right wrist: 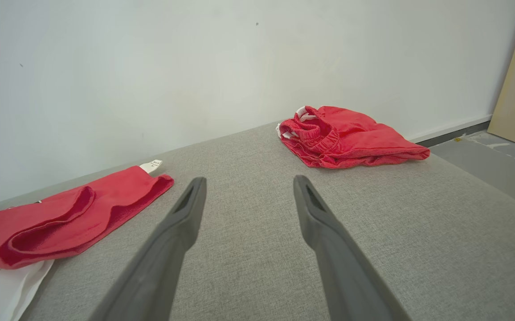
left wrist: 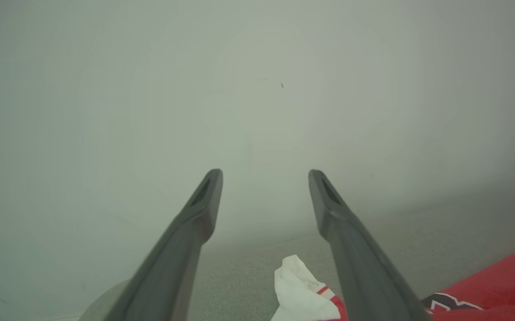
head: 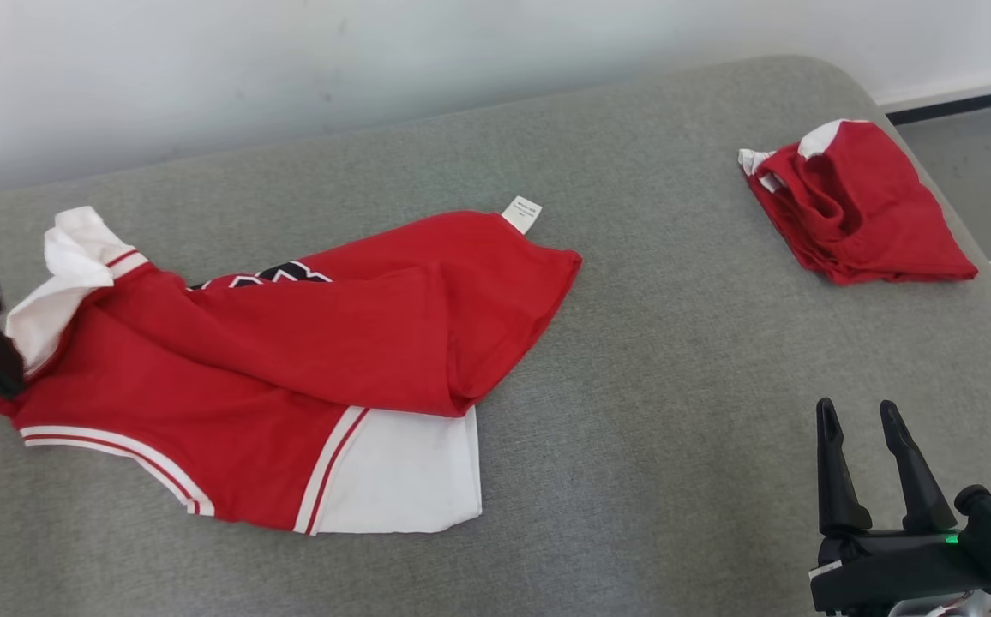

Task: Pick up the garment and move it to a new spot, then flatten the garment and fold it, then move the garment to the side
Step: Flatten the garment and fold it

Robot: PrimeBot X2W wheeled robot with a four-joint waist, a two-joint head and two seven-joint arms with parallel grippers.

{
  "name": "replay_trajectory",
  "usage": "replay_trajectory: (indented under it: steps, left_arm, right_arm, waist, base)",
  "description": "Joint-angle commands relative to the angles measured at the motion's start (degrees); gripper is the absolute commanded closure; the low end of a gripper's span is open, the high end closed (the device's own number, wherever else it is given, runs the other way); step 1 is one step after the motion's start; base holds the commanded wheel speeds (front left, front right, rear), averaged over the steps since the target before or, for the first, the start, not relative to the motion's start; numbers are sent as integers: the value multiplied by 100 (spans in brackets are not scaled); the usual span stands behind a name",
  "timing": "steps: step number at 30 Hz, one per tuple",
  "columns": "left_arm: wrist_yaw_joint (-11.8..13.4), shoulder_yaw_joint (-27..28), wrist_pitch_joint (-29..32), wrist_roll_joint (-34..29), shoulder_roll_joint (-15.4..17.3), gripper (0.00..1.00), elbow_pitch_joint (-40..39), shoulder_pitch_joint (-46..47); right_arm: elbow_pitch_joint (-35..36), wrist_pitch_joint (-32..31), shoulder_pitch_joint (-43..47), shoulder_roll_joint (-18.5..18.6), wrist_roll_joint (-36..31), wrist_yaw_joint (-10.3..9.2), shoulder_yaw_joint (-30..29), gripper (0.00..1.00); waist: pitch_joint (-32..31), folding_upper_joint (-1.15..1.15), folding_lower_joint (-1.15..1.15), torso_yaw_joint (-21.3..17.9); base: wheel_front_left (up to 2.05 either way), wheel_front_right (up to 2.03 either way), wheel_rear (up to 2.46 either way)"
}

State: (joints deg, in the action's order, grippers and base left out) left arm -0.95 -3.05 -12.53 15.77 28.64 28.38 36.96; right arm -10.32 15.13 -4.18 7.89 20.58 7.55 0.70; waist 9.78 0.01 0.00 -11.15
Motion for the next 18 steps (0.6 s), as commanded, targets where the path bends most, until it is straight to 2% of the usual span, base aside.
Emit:
replay_trajectory:
  steps: [1, 3, 8, 18]
  left_arm:
    - [34, 41, -75, 78, -83, 0, -76, -151]
    - [32, 57, -140, 136, -178, 0, -201, -313]
    - [216, 94, -239, 191, -542, 0, -830, -903]
    - [464, 198, -270, 134, -1148, 0, -2091, -2508]
  right_arm:
    - [3, -1, 77, 23, -26, -15, -20, 0]
    - [7, -1, 79, 23, -25, -15, 11, 0]
    - [25, -1, 181, -23, -68, -15, 39, 0]
    - [82, -1, 321, -3, -63, -15, 75, 0]
  waist:
    - [-168, -1, 0, 189]
    - [-241, -1, 0, 291]
    - [-424, -1, 0, 543]
    - [-616, -1, 0, 859]
  base:
    - [0, 0, 0]
    - [0, 0, 0]
    - [0, 0, 0]
    - [0, 0, 0]
